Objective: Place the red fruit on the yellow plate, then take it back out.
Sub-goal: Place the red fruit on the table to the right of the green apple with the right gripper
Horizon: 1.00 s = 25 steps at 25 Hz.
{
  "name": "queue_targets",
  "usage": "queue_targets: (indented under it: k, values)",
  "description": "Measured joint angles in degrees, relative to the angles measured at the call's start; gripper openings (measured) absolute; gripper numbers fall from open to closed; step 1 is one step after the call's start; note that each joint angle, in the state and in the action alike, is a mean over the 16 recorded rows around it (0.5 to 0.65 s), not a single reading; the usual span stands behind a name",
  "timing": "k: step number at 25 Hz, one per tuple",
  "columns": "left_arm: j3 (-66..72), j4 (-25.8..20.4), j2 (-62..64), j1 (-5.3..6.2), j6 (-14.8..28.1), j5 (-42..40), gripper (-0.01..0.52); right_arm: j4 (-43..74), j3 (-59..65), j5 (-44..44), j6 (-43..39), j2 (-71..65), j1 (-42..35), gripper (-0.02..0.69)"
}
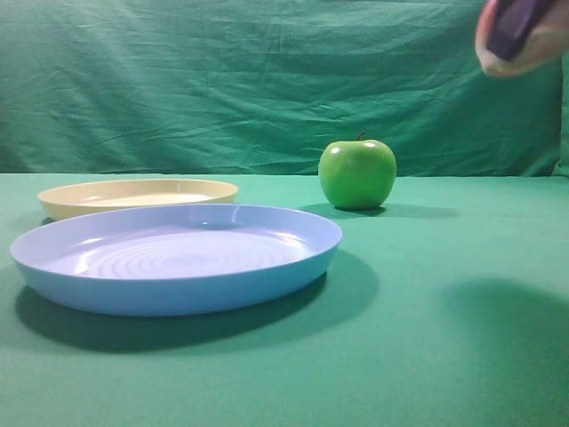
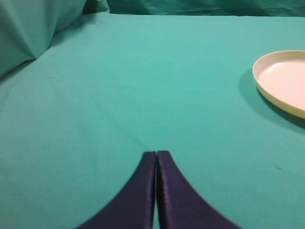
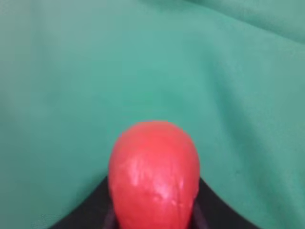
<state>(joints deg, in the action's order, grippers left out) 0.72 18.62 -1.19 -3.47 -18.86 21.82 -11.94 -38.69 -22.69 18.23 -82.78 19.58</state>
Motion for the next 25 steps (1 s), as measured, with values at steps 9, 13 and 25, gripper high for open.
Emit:
queue_targets:
  k: [9, 13, 25]
  values:
    - [0.00, 0.00, 0.00, 0.00, 0.00, 0.00, 0.000, -0.03, 3.85, 5.99, -0.96, -4.82, -0.01, 0.413]
    - [0.00, 0.00, 0.00, 0.00, 0.00, 0.00, 0.000, -0.02, 2.50, 3.79, -1.41, -5.38, -0.01, 0.524]
    - [0.00, 0.00, 0.00, 0.00, 0.00, 0.00, 0.000, 0.66, -12.48, -16.59, -2.38, 2.33, -0.01, 0.555]
